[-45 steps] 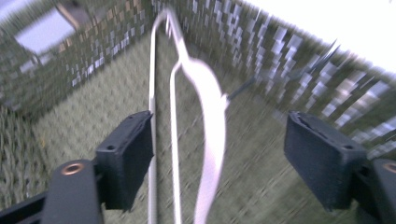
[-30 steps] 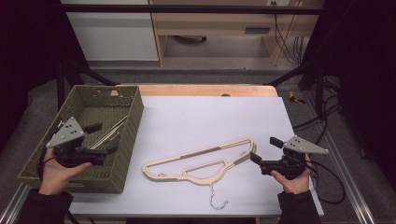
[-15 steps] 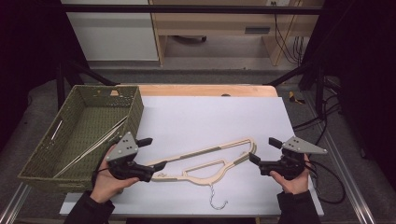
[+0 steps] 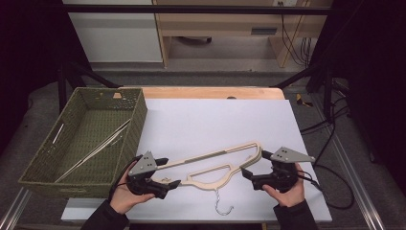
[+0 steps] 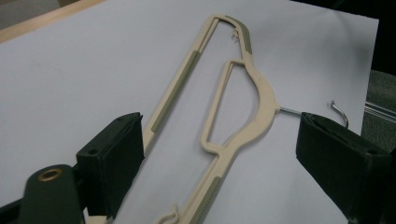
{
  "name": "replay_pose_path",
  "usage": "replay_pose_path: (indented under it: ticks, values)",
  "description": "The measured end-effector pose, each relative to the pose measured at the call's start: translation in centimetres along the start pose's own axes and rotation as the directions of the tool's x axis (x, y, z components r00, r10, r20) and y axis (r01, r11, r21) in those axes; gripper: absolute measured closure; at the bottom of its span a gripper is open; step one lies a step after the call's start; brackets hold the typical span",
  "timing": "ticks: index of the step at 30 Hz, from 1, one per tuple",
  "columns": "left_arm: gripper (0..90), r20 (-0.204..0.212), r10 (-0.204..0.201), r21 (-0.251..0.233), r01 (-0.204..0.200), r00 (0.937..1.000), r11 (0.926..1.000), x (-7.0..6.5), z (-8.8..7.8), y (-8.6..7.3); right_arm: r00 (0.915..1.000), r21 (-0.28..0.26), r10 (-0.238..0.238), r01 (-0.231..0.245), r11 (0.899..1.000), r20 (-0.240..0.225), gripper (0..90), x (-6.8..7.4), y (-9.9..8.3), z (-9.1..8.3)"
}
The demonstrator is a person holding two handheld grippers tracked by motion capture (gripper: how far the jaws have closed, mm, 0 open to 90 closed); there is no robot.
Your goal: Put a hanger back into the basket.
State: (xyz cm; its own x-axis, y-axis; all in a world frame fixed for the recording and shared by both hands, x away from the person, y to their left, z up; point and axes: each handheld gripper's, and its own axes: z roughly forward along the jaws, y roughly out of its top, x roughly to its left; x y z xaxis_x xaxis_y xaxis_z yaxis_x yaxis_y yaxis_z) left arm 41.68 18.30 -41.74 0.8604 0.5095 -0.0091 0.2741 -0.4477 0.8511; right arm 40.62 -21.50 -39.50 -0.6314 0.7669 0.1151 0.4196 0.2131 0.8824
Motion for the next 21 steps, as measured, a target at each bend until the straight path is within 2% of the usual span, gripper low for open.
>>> replay_pose_path:
  ticks: [3, 5, 10, 12, 17, 21]
  values:
    - [16.5, 0.011, -0.002, 0.023, 0.002, 0.9999, 0.9997, 0.1, 0.3, -0.8, 0.9999, 0.016, -0.012, 0.012, 1.0, -0.002, 6.8, 1.1, -0.2, 0.5]
    - [17.4, 0.014, -0.01, 0.027, 0.01, 0.9999, 0.9996, 0.2, 0.4, -1.3, 0.9998, 0.026, -0.005, 0.005, 1.0, -0.02, 7.3, 1.7, -0.3, 0.8]
    - [16.9, 0.0, -0.023, 0.034, 0.023, 0.9997, 0.9992, 0.2, 0.5, -2.3, 0.9999, 0.068, -0.013, 0.014, 0.998, -0.009, 10.1, 3.5, -0.7, 1.6]
    - [16.5, -0.006, -0.025, 0.035, 0.025, 0.9997, 0.9991, 0.2, 0.4, -2.5, 0.9998, 0.09, -0.019, 0.019, 0.996, -0.004, 12.2, 4.2, -0.9, 1.9]
    - [16.4, -0.013, -0.034, 0.015, 0.035, 0.9993, 0.9993, 0.2, 0.2, -2.4, 0.9989, 0.14, -0.007, 0.014, 0.99, -0.046, 17.3, 5.4, -1.8, 2.8]
    - [16.6, -0.02, -0.041, 0.005, 0.041, 0.999, 0.9991, 0.3, 0.1, -2.4, 0.9985, 0.172, 0.003, 0.006, 0.985, -0.055, 23.5, 6.3, -2.9, 3.8]
